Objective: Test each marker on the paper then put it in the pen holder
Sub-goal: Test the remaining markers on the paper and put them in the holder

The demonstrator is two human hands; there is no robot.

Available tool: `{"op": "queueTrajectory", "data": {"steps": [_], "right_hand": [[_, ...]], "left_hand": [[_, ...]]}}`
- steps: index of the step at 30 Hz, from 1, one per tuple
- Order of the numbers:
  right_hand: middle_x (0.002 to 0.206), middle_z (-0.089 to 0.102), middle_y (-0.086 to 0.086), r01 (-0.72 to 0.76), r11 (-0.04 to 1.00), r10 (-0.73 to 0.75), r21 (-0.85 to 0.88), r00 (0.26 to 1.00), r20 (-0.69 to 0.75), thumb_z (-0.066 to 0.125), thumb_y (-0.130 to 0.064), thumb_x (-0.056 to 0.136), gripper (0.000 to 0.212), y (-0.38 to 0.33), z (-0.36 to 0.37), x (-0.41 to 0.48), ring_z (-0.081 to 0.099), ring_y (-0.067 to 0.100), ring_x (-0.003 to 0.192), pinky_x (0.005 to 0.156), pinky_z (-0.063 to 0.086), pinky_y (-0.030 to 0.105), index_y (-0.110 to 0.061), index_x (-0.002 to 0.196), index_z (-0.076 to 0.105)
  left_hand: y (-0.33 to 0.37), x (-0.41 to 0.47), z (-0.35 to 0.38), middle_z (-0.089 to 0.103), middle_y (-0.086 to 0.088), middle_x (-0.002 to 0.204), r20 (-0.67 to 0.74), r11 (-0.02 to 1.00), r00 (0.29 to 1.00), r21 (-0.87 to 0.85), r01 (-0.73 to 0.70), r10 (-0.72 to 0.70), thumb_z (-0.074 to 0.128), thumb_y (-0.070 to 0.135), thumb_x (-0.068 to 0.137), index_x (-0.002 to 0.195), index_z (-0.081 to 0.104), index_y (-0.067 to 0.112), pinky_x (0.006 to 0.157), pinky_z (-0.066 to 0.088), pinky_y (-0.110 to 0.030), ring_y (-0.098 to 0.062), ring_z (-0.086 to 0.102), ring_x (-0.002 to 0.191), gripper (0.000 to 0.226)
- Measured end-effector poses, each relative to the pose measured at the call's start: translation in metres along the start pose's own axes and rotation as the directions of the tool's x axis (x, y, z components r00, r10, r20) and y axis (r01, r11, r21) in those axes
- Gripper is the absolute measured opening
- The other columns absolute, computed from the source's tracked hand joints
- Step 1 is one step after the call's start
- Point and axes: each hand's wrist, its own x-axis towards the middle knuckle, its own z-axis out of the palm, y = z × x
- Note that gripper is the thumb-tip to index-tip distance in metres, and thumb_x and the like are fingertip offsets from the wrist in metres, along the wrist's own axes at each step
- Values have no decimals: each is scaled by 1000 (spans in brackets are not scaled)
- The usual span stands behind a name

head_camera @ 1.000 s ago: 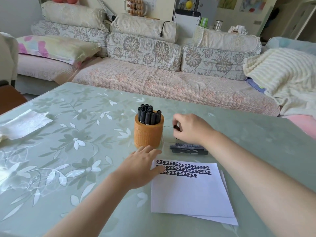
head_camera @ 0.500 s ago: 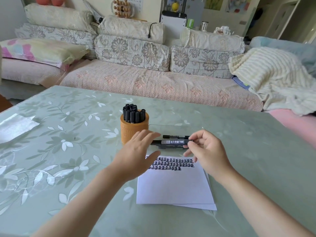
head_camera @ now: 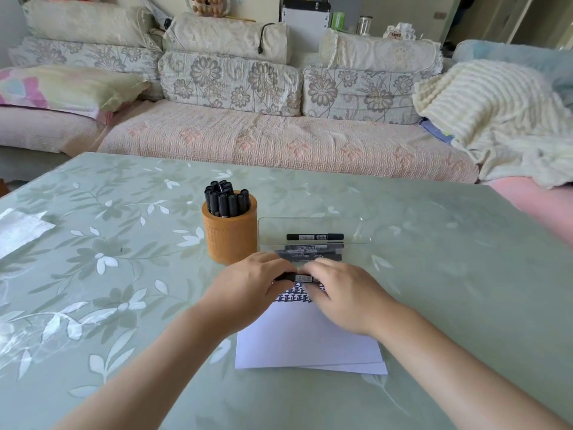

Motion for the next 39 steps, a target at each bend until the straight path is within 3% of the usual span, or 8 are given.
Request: {"op": "queueTrajectory", "data": {"steps": [5, 11, 18, 21, 25, 28, 33, 39], "right_hand": [[120, 61, -12, -25, 998, 21, 55, 997, 78, 38, -42, 103, 30, 3, -3, 1, 58, 17, 105, 85, 46, 38, -34, 129, 49], [89, 56, -7, 15, 1000, -15, 1, 997, 74, 42, -37, 103, 21, 3, 1, -3, 50, 22, 83, 71, 39, 36, -22, 106, 56], [74, 56, -8, 172, 952, -216, -252, 964, -158, 68, -31, 87, 11, 8, 0, -4, 56, 19, 63, 52, 25, 24, -23, 95, 66], [74, 53, -8, 206, 929, -268, -307, 947, -177, 58, -33, 91, 13, 10, -1, -3, 50, 17, 63, 53, 27, 25, -23, 97, 65], [67, 49, -10, 94, 991, -105, -95, 987, -123, 56, -34, 95, 14, 2, -1, -4, 48, 18, 63, 53, 27, 26, -24, 92, 65], [60, 40, -4, -100, 966, 75, 238, 991, 111, 51, -40, 99, 34, 2, 1, -3, 36, 16, 61, 56, 28, 31, -16, 75, 50], [72, 45, -7, 35, 999, -35, -6, 999, -38, 53, -39, 97, 17, 5, 3, -3, 41, 14, 68, 59, 34, 35, -25, 92, 62], [84, 53, -4, -96, 985, 97, 146, 995, 0, 53, -35, 98, 21, 21, 6, -7, 53, 17, 78, 76, 46, 37, -21, 103, 68]], "left_hand": [[-4, 0, -1, 52, 26, 95, -1, 1000, 1000, 11, -5, 5, 61, 33, 92, 112, 61, 29, 66, 33, -6, 4, 46, 82, 21], [-6, -3, -2, 57, 15, 76, 62, 994, 996, 81, -70, 65, 46, 42, 96, 97, 66, 29, 58, 30, -11, -5, 49, 76, 24], [5, 3, -12, 59, 4, 68, 238, 975, 960, -132, 181, -146, 52, 30, 97, 78, 61, 20, 58, 38, -25, -13, 50, 65, 23], [5, 3, -15, 59, 0, 67, 288, 951, 941, -196, 240, -178, 51, 28, 96, 73, 59, 17, 55, 36, -22, -10, 46, 58, 27], [-4, 0, -14, 61, 7, 75, 188, 997, 980, -37, 68, -60, 52, 33, 97, 92, 66, 22, 62, 43, -26, -9, 52, 71, 19], [-9, -4, -12, 60, 13, 80, 136, 997, 989, 46, -60, 53, 53, 33, 97, 101, 67, 27, 60, 44, -26, -5, 50, 76, 16], [-15, -7, -14, 57, 8, 72, 229, 993, 966, 22, 116, -117, 45, 37, 99, 77, 57, 24, 65, 46, -37, -11, 52, 69, 29], [-49, -22, -22, 54, 17, 99, 132, 952, 945, 112, 285, -299, 49, 39, 97, 103, 66, 36, 73, 50, -35, -8, 54, 87, 18]]}}
